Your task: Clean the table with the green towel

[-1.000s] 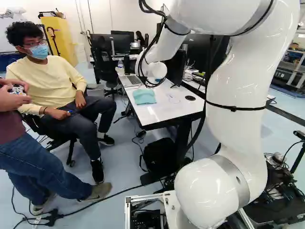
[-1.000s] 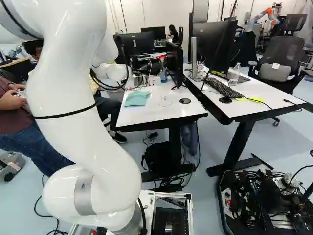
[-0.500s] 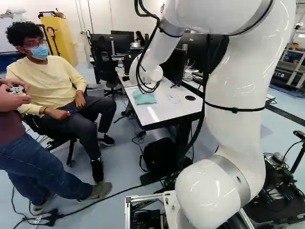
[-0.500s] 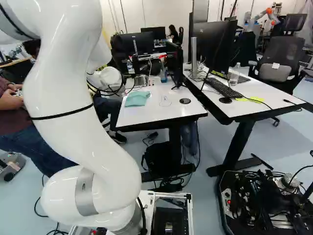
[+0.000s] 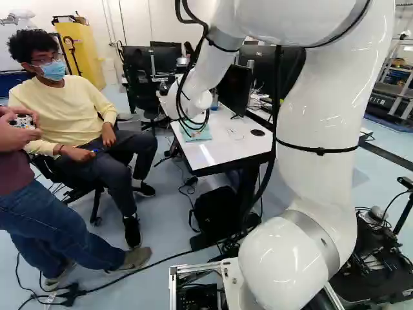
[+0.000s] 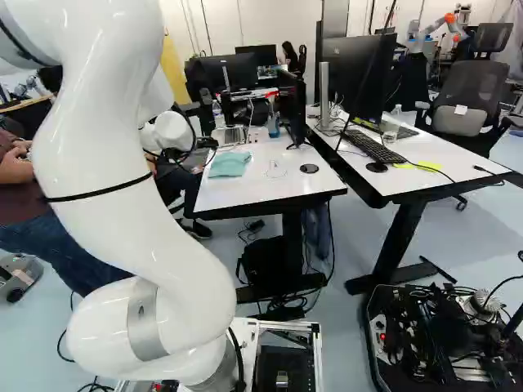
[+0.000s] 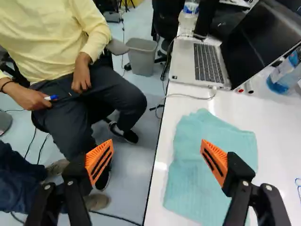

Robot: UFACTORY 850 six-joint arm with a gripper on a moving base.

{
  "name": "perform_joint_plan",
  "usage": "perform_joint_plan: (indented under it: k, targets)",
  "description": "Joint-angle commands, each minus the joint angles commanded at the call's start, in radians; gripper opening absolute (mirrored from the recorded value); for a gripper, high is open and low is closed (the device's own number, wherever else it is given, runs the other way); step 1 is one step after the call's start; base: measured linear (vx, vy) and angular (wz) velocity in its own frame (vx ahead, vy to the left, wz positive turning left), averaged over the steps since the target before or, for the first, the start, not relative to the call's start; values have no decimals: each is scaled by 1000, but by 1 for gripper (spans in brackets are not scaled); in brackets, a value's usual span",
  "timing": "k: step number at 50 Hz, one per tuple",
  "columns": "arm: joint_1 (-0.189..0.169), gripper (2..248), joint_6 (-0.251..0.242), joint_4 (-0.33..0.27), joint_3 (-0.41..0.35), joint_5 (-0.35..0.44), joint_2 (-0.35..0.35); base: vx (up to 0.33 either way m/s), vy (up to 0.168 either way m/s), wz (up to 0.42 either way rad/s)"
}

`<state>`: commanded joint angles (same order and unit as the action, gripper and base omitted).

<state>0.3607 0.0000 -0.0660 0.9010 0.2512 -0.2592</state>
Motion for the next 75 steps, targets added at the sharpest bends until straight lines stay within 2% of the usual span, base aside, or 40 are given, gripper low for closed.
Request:
perform_joint_plan:
  k: [18,31,75]
  targets:
    - [10,247,0,16,-7,-33,31,0,0,0]
    - [1,247,0,16,5,-53,48,0,0,0]
    - [-99,247,0,13,172,-500,2,0,0,0]
